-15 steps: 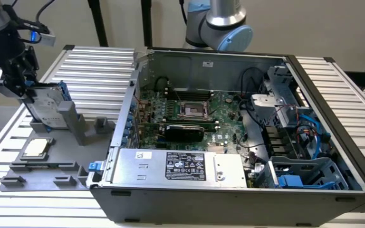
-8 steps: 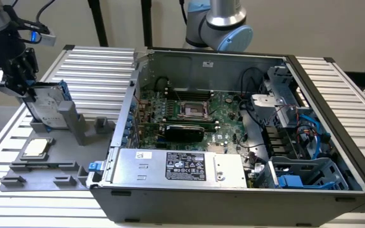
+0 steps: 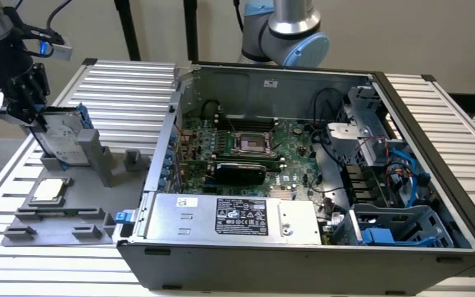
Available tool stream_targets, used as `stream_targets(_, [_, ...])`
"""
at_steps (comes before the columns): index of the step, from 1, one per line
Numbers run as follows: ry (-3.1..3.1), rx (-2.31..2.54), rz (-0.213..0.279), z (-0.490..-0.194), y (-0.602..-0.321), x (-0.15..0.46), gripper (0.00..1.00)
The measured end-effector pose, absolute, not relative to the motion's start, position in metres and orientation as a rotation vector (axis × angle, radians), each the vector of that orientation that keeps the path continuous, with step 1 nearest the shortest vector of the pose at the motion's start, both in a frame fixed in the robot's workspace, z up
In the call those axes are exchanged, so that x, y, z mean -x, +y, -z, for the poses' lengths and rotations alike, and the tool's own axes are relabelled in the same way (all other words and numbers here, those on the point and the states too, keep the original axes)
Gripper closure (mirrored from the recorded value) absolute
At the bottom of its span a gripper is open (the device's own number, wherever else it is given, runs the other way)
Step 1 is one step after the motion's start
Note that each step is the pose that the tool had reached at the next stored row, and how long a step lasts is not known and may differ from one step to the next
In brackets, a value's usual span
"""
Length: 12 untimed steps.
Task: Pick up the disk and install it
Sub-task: 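Pick up the disk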
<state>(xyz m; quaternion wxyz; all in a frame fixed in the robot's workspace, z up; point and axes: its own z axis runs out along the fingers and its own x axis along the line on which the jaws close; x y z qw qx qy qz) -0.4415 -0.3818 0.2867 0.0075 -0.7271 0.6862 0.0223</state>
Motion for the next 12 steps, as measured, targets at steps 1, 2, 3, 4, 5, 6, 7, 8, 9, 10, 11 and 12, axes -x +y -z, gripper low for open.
stream_targets(1, [2.146, 2.273, -0.07, -0.2867, -0.3827, 0.4416, 0.66])
stream_targets(2, [2.146, 2.273, -0.07, -0.2867, -0.3836, 0.4415, 0.66])
stream_targets(3, [2.146, 2.272, -0.07, -0.2866, -0.3847, 0.4415, 0.66])
stream_targets(4, [2.147, 2.271, -0.07, -0.2866, -0.3857, 0.4415, 0.66])
stream_targets(5, [2.148, 2.271, -0.07, -0.2867, -0.3866, 0.4415, 0.67])
stream_targets(6, [2.149, 2.27, -0.07, -0.2867, -0.3875, 0.4415, 0.67])
stream_targets(7, [2.15, 2.269, -0.07, -0.2866, -0.3882, 0.4415, 0.67])
stream_targets(8, [2.151, 2.268, -0.07, -0.2866, -0.3886, 0.4416, 0.67])
stream_targets(9, [2.151, 2.268, -0.07, -0.2866, -0.3886, 0.4415, 0.67])
stream_targets(10, [2.151, 2.268, -0.07, -0.2866, -0.3886, 0.4415, 0.67])
stream_targets(11, [2.151, 2.268, -0.07, -0.2866, -0.3887, 0.4415, 0.67])
stream_targets(12, [2.151, 2.268, -0.07, -0.2866, -0.3888, 0.4415, 0.67])
